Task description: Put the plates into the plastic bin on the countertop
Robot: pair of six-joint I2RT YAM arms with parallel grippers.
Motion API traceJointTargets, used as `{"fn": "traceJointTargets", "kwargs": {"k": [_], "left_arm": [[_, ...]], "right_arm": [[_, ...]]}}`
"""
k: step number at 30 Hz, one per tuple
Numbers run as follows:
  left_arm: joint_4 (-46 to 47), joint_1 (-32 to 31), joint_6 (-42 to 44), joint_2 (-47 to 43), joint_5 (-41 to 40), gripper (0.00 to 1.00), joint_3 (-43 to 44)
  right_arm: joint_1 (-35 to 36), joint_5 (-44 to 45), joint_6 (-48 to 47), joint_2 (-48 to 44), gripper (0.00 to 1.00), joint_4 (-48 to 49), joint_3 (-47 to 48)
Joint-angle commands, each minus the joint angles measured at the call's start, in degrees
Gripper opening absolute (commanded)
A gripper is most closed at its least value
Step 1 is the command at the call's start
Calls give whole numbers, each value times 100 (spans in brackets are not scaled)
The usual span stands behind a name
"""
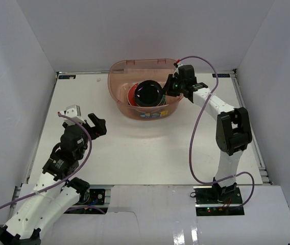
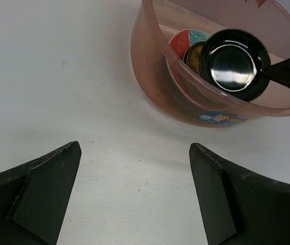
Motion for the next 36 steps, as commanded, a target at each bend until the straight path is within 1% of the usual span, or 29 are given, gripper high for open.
{"fn": "traceJointTargets", "kwargs": {"k": [1,2,3,4,6,7,8,9,10,11,12,14,15,16,17,18,19,20,21,22,23,24,25,26,27,28,31,34,36], "left_arm": [[-23,41,-3,32,76,98,51],[-32,50,14,67,102,98,51],[-23,67,14,93,111,98,51],[-23,85,14,119,120,98,51],[-23,102,32,181,155,98,68],[-23,111,23,199,181,98,68],[-23,137,49,207,234,98,77],[-15,146,58,208,252,98,86],[-15,155,67,199,260,98,77],[-6,155,67,190,278,98,68],[12,155,76,173,330,98,51],[21,155,102,155,436,98,51],[47,155,102,137,506,98,51],[64,155,146,102,698,98,68],[108,155,172,76,830,98,86],[117,155,199,58,954,98,121],[135,155,199,6,1155,98,182],[170,155,199,-21,1244,98,209],[179,155,190,-64,1297,98,261],[170,155,190,-108,1411,98,392],[170,155,208,-144,1482,98,481],[126,155,225,-161,1534,98,577],[91,155,251,-196,1587,98,674],[-22,155,356,-258,1701,98,823],[-102,146,427,-328,1711,98,859],[-181,155,471,-398,1676,98,851],[-655,155,463,-680,1263,98,675],[-893,155,287,-891,1113,98,438],[-859,155,86,-978,1043,98,463]], "right_arm": [[122,125,-99,108,13,-62,611],[166,187,-99,161,18,-80,638],[175,292,-99,162,26,-89,647],[184,345,-73,127,46,-63,647],[201,503,-64,-22,60,17,647],[201,565,-99,-92,73,34,682],[201,652,-151,-241,89,8,717],[201,697,-187,-312,97,-27,761],[201,714,-239,-391,97,-88,805],[201,706,-361,-583,92,-150,857],[210,714,-424,-716,90,-194,815],[236,750,-547,-1321,90,-177,569],[254,845,-721,-1558,90,-159,150],[263,925,-827,-2144,90,-150,-115],[271,1004,-1098,-2480,90,-124,-735],[289,1153,-1171,-2832,90,-72,-1116],[315,1215,-1189,-3627,90,-2,-1520],[333,1198,-1198,-4079,90,173,-1924],[333,1067,-1180,-4501,90,279,-2755],[342,988,-1145,-5419,90,420,-3155],[342,987,-1084,-5889,90,560,-3507],[342,1126,-1014,-6311,90,562,-3823],[342,1249,-909,-7151,90,562,-4349],[333,1399,-855,-7542,90,518,-4563],[333,1818,-803,-7877,90,387,-4756],[333,1970,-741,-8472,90,334,-5098],[342,2322,-714,-9230,90,166,-5757],[333,2253,-539,-9462,90,227,-6093],[333,2165,-486,-9349,90,350,-6112]]}}
